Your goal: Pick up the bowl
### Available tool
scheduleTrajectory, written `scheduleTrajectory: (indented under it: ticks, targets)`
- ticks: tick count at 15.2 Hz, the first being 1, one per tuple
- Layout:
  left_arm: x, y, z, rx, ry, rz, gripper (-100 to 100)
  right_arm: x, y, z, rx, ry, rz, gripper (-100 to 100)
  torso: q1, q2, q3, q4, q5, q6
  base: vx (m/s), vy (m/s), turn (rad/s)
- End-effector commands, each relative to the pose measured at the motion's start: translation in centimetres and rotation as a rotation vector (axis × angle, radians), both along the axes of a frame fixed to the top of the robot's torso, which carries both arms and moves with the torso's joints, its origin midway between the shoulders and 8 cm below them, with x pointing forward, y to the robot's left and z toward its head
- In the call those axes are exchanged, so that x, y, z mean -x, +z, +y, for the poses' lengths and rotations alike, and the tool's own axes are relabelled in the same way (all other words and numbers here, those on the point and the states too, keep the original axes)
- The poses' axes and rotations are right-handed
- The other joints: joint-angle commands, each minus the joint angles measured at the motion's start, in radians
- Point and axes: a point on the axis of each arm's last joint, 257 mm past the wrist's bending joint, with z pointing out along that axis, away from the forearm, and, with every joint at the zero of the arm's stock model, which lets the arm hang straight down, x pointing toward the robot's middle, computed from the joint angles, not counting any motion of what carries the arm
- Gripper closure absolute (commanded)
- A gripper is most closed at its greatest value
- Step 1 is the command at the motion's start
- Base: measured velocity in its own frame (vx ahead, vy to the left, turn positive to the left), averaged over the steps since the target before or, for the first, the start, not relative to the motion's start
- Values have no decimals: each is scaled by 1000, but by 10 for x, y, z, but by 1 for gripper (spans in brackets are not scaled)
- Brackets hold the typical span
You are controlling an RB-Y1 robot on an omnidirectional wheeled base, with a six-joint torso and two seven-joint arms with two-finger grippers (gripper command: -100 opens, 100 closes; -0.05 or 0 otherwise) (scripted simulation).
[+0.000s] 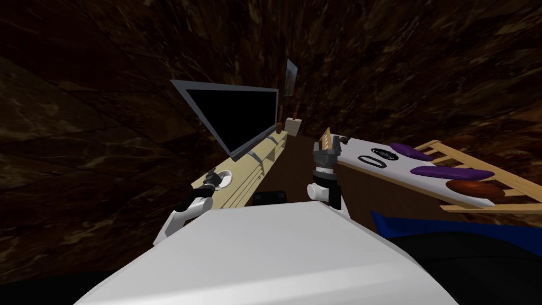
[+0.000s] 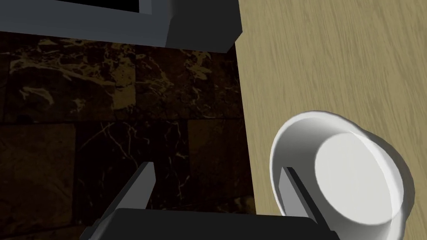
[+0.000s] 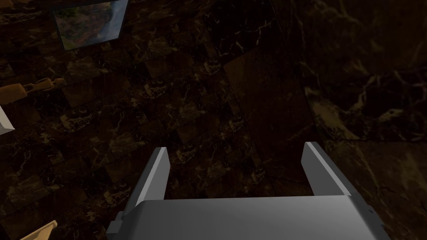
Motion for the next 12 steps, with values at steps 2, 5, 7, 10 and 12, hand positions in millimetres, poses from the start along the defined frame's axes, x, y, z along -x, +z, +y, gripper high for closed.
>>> scheduleTrajectory:
  ticks: [2,5,7,10,12]
  targets:
    - [10,-18,5,25,19,59,-100,0,0,0,0,0,0,0,0,0,0,0,0,0,12,11,-55]
    - [29,-48,17,75,61,154,-100,0,0,0,0,0,0,0,0,0,0,0,0,0,13,8,-82]
    - [40,-63,22,103,82,205,-100,0,0,0,0,0,0,0,0,0,0,0,0,0,17,13,-74]
    - [53,-79,25,133,103,262,-100,0,0,0,0,0,0,0,0,0,0,0,0,0,18,13,-89]
    - [64,-93,29,160,124,308,-100,0,0,0,0,0,0,0,0,0,0,0,0,0,19,20,-74]
